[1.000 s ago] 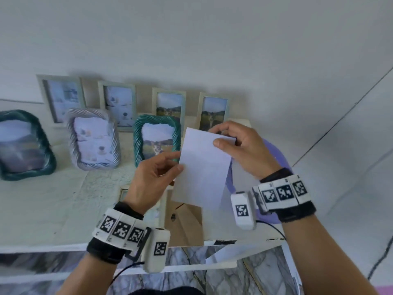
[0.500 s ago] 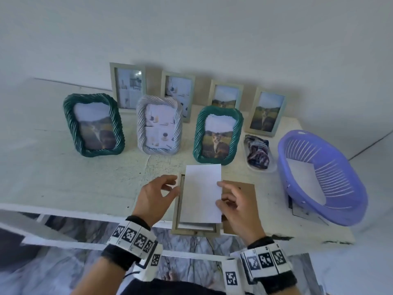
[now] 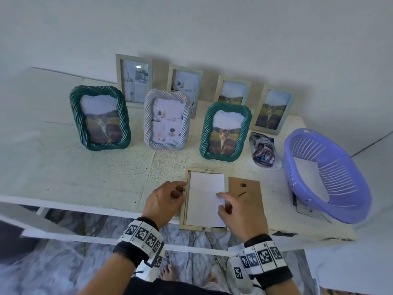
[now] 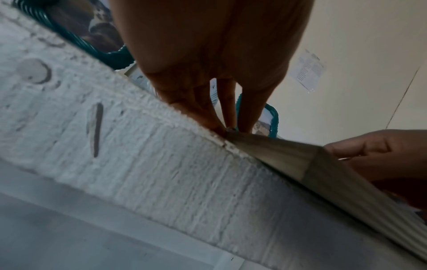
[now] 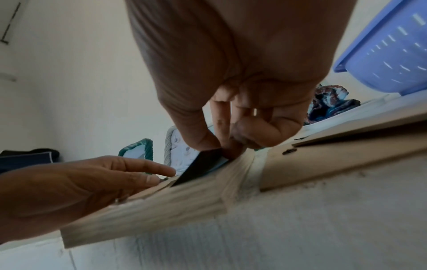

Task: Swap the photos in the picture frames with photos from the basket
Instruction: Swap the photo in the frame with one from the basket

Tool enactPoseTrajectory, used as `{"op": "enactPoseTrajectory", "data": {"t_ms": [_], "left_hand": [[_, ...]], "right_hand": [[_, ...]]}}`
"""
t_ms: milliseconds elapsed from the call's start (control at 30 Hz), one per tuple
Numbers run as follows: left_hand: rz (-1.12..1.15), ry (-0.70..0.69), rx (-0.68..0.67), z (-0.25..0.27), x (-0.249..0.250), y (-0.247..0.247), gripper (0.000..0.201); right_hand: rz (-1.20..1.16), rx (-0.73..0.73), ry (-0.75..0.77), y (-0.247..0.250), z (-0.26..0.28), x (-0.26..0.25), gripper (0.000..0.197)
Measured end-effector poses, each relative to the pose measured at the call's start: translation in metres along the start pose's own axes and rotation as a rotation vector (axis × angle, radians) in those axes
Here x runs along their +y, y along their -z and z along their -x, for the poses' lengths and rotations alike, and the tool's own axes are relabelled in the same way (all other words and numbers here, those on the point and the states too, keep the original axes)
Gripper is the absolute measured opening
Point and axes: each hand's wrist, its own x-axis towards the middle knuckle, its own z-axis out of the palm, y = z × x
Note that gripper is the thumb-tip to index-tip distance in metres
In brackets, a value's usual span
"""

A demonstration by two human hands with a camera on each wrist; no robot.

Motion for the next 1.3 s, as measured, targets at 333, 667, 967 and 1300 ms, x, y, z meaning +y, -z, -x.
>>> {"op": "enactPoseTrajectory", "data": {"t_ms": [333,667,967,1300], "left_hand": [[0.017,0.029,0.005,0.0,-0.003,-0.001,0.03],[0.07,0.038,0.024,0.0,-0.01,-0.003,0.033],[0.1,0.053,0.011,-0.001,-0.014,-0.002,0.029],[0.091,0.013,0.001,-0.003,-0.015,-0.001,0.03]], "right_hand": [[0.024,-0.083,0.031,0.0,-0.004,-0.009,0.037],[0.338,0.05,-0.288,0.018,0.006,0.042,0.052],[-0.027,0.149,-0.387,0.022,0.006,0.05,0.041],[0.071,0.135,-0.105,-0.005,-0.008,-0.015,0.041]]}}
